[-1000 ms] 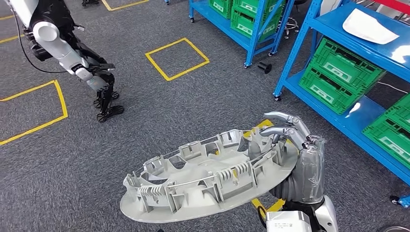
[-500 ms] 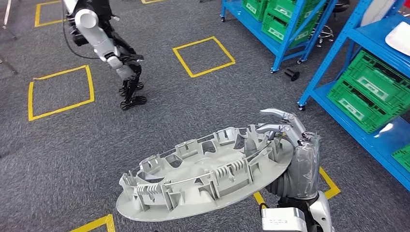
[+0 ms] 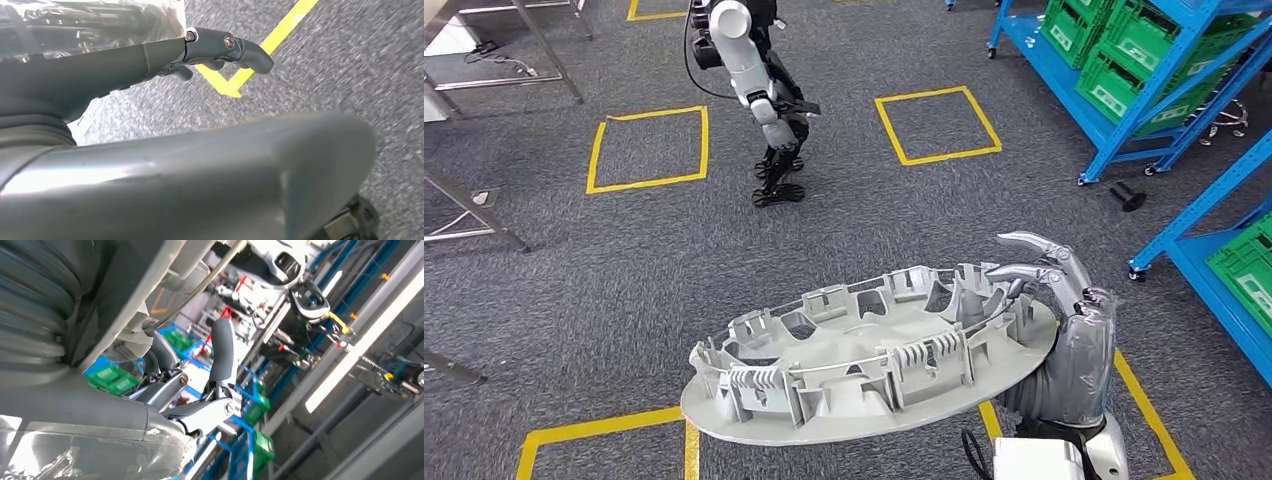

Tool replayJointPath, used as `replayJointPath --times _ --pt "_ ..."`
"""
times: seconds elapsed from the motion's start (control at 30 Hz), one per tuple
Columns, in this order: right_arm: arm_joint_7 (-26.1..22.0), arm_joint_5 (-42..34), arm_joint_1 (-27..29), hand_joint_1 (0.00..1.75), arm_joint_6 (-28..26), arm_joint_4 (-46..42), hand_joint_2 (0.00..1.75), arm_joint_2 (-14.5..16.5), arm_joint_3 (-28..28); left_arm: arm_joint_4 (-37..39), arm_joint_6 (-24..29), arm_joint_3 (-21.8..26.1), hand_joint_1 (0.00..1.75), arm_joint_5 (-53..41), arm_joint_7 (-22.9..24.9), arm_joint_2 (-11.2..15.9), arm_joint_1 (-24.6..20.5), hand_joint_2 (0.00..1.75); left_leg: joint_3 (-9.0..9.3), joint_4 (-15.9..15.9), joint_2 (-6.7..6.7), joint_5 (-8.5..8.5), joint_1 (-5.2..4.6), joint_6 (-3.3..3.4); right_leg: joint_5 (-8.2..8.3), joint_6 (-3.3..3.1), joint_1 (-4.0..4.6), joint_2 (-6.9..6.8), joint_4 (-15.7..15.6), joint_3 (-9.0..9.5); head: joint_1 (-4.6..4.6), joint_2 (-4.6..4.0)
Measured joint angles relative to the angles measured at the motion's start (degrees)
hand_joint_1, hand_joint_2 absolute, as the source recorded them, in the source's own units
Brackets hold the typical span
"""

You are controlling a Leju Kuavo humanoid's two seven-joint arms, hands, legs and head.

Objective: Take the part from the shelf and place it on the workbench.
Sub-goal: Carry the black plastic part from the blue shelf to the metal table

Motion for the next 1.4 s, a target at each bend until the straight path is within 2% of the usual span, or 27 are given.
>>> replayJointPath --times 0.03,0.07,0.1,0.13,0.2,0.27,0.3,0.33,0.4,0.47,0.5,0.57,0.63,0.7,0.77,0.8,0.83,0.9,0.93,1.0,1.07,1.13,1.2,1.27,1.3,1.33,1.4 --pt "-0.01 -0.01 0.00 1.75 -0.07 0.01 1.75 -0.01 -0.02 0.01 -0.06 0.00 0.00 0.00 0.03 0.07 0.13 1.75 -0.15 -0.08 -0.57 0.09 0.17 -0.38 0.03 -0.19 0.02 -0.65 -0.19 0.08 0.00 0.00" --pt "-0.01 -0.01 0.00 1.75 -0.09 0.02 1.75 -0.02 -0.03 0.01 -0.13 -0.01 0.00 0.00 0.05 0.11 0.30 1.75 -0.33 0.11 -0.29 -0.06 0.17 -0.72 0.10 -0.49 0.00 -1.33 -0.47 0.31 -0.02 0.00" --pt "-0.01 0.00 0.02 1.75 -0.11 0.02 1.75 -0.03 -0.05 0.02 -0.18 -0.01 0.00 0.00 0.07 0.15 0.40 1.75 -0.77 1.02 0.84 -0.67 0.11 -1.03 0.16 -0.82 -0.04 -2.12 -0.73 0.63 -0.26 0.00" --pt "-0.02 0.01 0.08 1.75 -0.11 0.03 1.75 -0.03 -0.05 0.02 -0.20 -0.02 0.00 0.00 0.08 0.18 0.39 1.75 -1.65 3.00 2.51 -1.83 0.04 -1.31 0.17 -1.13 -0.09 -2.96 -0.99 0.95 -0.61 0.00" --pt "-0.03 0.02 0.18 1.75 -0.13 0.04 1.75 -0.03 -0.03 0.02 -0.22 -0.02 0.00 0.00 0.07 0.17 0.23 1.75 -4.86 10.01 5.82 -5.17 0.20 -1.78 -0.07 -1.53 0.11 -4.67 -1.07 1.37 -1.35 0.00" --pt "-0.02 0.02 0.23 1.75 -0.13 0.09 1.75 -0.03 -0.01 0.02 -0.22 -0.02 0.00 0.00 0.08 0.17 0.20 1.75 -7.42 15.32 6.74 -6.74 0.53 -2.13 -0.34 -1.59 0.24 -6.40 -1.03 1.59 -1.62 0.00" --pt "-0.02 0.02 0.25 1.75 -0.13 0.12 1.75 -0.03 -0.01 0.02 -0.22 -0.02 0.00 0.00 0.08 0.17 0.27 1.75 -7.31 15.09 6.91 -6.00 0.64 -2.23 -0.50 -1.51 0.26 -7.19 -1.01 1.72 -1.72 0.00" --pt "-0.01 0.02 0.25 1.75 -0.14 0.15 1.75 -0.03 -0.01 0.02 -0.22 -0.02 0.00 0.00 0.08 0.18 0.33 1.75 -6.06 12.66 7.27 -4.33 0.71 -2.25 -0.68 -1.39 0.26 -7.92 -1.00 1.92 -1.80 0.00" --pt "-0.02 0.02 0.26 1.75 -0.15 0.15 1.75 -0.03 -0.01 0.02 -0.22 -0.02 0.00 0.00 0.08 0.21 0.31 1.75 -2.02 5.07 9.44 -0.91 0.46 -2.04 -1.15 -0.96 0.39 -9.28 -0.95 2.49 -2.03 0.00" --pt "-0.02 0.02 0.27 1.75 -0.17 0.15 1.75 -0.03 -0.01 0.02 -0.22 -0.02 0.00 0.01 0.07 0.23 0.13 1.75 0.22 0.65 11.35 0.05 -0.11 -1.25 -1.52 -0.34 0.68 -10.51 -0.89 2.80 -2.12 0.00" --pt "-0.02 0.02 0.25 1.75 -0.18 0.16 1.75 -0.03 -0.01 0.02 -0.22 -0.01 0.00 0.01 0.07 0.26 0.12 1.75 0.30 0.35 11.42 -0.20 -0.44 -0.80 -1.59 -0.03 0.78 -11.15 -0.94 2.87 -2.05 0.00" --pt "-0.02 0.02 0.14 1.75 -0.19 0.17 1.75 -0.04 -0.03 0.02 -0.22 -0.01 0.00 0.02 0.08 0.37 0.33 1.75 0.17 -0.08 10.11 -0.04 -0.44 0.05 -1.93 0.60 0.62 -11.86 -1.01 3.11 -1.83 0.00" --pt "-0.02 0.02 0.09 1.75 -0.20 0.19 1.75 -0.06 -0.07 0.02 -0.20 -0.01 0.00 -0.02 0.09 0.49 0.40 1.75 0.35 -0.59 8.78 0.23 -0.17 0.79 -3.75 1.01 0.35 -9.33 1.31 2.25 -1.55 0.00" --pt "-0.02 0.00 0.17 1.75 -0.21 0.22 1.75 -0.08 -0.05 0.01 -0.21 -0.01 0.00 -0.06 0.09 0.49 0.17 1.75 0.42 -0.75 7.37 0.32 -0.08 1.26 -7.03 1.04 0.23 -5.79 8.05 -1.07 -0.95 0.00" --pt "-0.01 -0.02 0.22 1.75 -0.18 0.25 1.75 -0.08 -0.03 0.00 -0.24 0.00 0.00 -0.07 0.10 0.43 0.03 1.75 0.44 -0.67 5.79 0.30 -0.17 1.42 -8.65 0.97 0.30 -4.72 14.28 -4.64 -0.49 0.00" --pt "-0.01 0.00 0.21 1.75 -0.11 0.25 1.75 -0.08 -0.03 0.00 -0.24 0.00 0.00 -0.09 0.10 0.43 0.03 1.75 0.45 -0.60 4.95 0.28 -0.21 1.44 -7.84 0.89 0.32 -4.60 14.77 -5.30 -0.38 0.00" --pt "-0.01 0.02 0.19 1.75 -0.01 0.25 1.75 -0.08 -0.03 0.00 -0.24 0.00 0.00 -0.16 0.10 0.44 0.03 1.75 0.49 -0.50 4.06 0.25 -0.21 1.41 -5.93 0.75 0.32 -4.37 12.97 -4.92 -0.25 0.00" --pt "0.00 0.12 0.12 1.75 0.27 0.25 1.75 -0.10 -0.02 0.00 -0.25 0.00 0.00 -0.48 0.13 0.42 -0.02 1.75 0.41 -0.24 2.38 0.12 -0.16 1.21 -1.32 0.34 0.14 -2.05 5.79 -2.33 0.06 0.00" --pt "0.02 0.19 0.09 1.75 0.44 0.25 1.75 -0.11 0.00 0.00 -0.25 0.00 0.00 -0.67 0.18 0.39 -0.09 1.75 0.20 -0.02 1.61 0.08 -0.11 1.01 0.04 0.20 0.01 -0.55 2.56 -1.12 0.09 0.00" --pt "0.12 0.36 -0.05 1.75 0.84 0.24 1.75 -0.14 0.04 0.00 -0.25 0.00 0.00 -0.86 0.43 0.38 -0.15 1.75 -0.48 0.17 0.36 0.22 0.19 0.40 0.29 0.13 0.01 1.09 0.09 -0.23 0.17 0.00" --pt "0.44 0.26 -0.32 1.75 1.21 0.25 1.75 -0.14 0.05 0.00 -0.24 0.00 0.00 -0.77 0.97 0.42 -0.02 1.75 -0.93 0.15 -0.35 0.34 0.51 -0.32 0.28 -0.10 0.18 -0.15 -0.60 0.11 0.29 0.00" --pt "0.80 -0.14 -0.49 1.75 1.46 0.32 1.75 -0.08 0.05 0.00 -0.24 0.00 0.00 -0.67 1.62 0.47 0.08 1.75 -1.74 1.76 2.19 -0.70 0.38 -0.95 0.40 -0.65 0.14 -1.78 -1.41 0.95 -0.10 0.00" --pt "0.91 -0.45 -0.54 1.75 1.53 0.44 1.75 -0.01 0.10 0.00 -0.24 0.00 0.00 -0.65 2.11 0.53 -0.07 1.75 -4.42 7.37 5.63 -3.36 0.35 -1.47 0.23 -1.06 0.23 -3.60 -1.83 1.74 -0.68 0.00" --pt "0.87 -0.54 -0.57 1.75 1.52 0.66 1.75 0.01 0.16 0.00 -0.24 0.00 0.00 -0.64 2.44 0.56 -0.10 1.75 -7.63 13.73 6.55 -5.42 0.69 -1.89 -0.16 -1.15 0.31 -5.50 -1.79 2.16 -1.01 0.00" --pt "0.86 -0.55 -0.57 1.75 1.51 0.79 1.75 0.01 0.19 0.00 -0.24 0.00 0.00 -0.63 2.56 0.58 0.00 1.75 -8.25 14.79 6.71 -5.20 0.86 -2.07 -0.40 -1.07 0.31 -6.38 -1.72 2.33 -1.16 0.00" --pt "0.85 -0.55 -0.57 1.75 1.51 0.90 1.75 0.02 0.22 0.00 -0.24 0.00 0.00 -0.62 2.67 0.61 0.12 1.75 -7.77 13.64 6.94 -3.97 1.01 -2.20 -0.66 -0.93 0.29 -7.20 -1.63 2.53 -1.32 0.00" --pt "0.85 -0.55 -0.58 1.75 1.51 0.97 1.75 0.03 0.26 0.00 -0.24 0.00 0.00 -0.62 2.83 0.67 0.21 1.75 -4.49 7.07 8.79 -0.46 1.08 -2.34 -1.32 -0.46 0.27 -8.61 -1.44 3.12 -1.61 0.00"
